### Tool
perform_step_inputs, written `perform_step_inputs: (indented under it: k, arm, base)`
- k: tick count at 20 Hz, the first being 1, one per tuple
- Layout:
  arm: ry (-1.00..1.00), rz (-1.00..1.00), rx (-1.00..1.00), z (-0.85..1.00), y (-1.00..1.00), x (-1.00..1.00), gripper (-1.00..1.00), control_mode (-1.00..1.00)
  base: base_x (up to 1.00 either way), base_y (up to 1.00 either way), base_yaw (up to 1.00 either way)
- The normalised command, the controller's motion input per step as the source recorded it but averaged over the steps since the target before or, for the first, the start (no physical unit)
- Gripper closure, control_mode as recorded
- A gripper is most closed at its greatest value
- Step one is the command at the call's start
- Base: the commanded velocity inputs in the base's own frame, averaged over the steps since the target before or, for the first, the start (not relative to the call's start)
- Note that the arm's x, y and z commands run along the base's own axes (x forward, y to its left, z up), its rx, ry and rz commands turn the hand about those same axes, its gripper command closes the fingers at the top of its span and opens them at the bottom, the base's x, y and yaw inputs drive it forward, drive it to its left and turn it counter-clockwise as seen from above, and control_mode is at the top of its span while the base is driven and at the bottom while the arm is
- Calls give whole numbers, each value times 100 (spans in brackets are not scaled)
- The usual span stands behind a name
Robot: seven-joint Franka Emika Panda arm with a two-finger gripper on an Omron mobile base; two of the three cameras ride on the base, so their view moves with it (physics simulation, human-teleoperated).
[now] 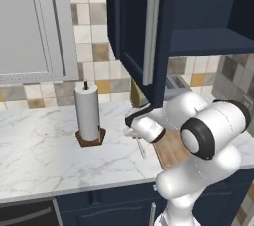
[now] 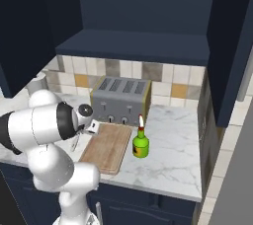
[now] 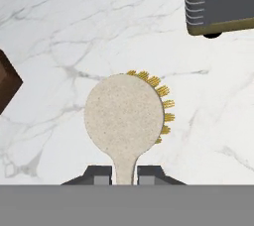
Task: Grab the spray bottle from the cabinet, then place it next to the cutting board for sanitizing. Then grab the dish brush from the countertop next to the sink and place it next to the cutting board.
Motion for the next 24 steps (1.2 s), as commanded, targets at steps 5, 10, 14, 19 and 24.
perform_step_inputs:
  k: [5, 10, 14, 19, 24]
  arm:
    - [0, 0, -4, -21, 0, -1, 100, -100]
    - [0, 0, 1, 18, -5, -10, -100, -100]
    - [-2, 1, 5, 52, -19, -18, -100, -100]
    - [-9, 1, 5, 80, -20, -23, -100, -100]
    - [-17, 0, 10, 100, -33, -35, -100, -100]
  base:
    - [0, 0, 0]
    - [0, 0, 0]
    - [0, 0, 0]
    - [0, 0, 0]
    - [0, 0, 0]
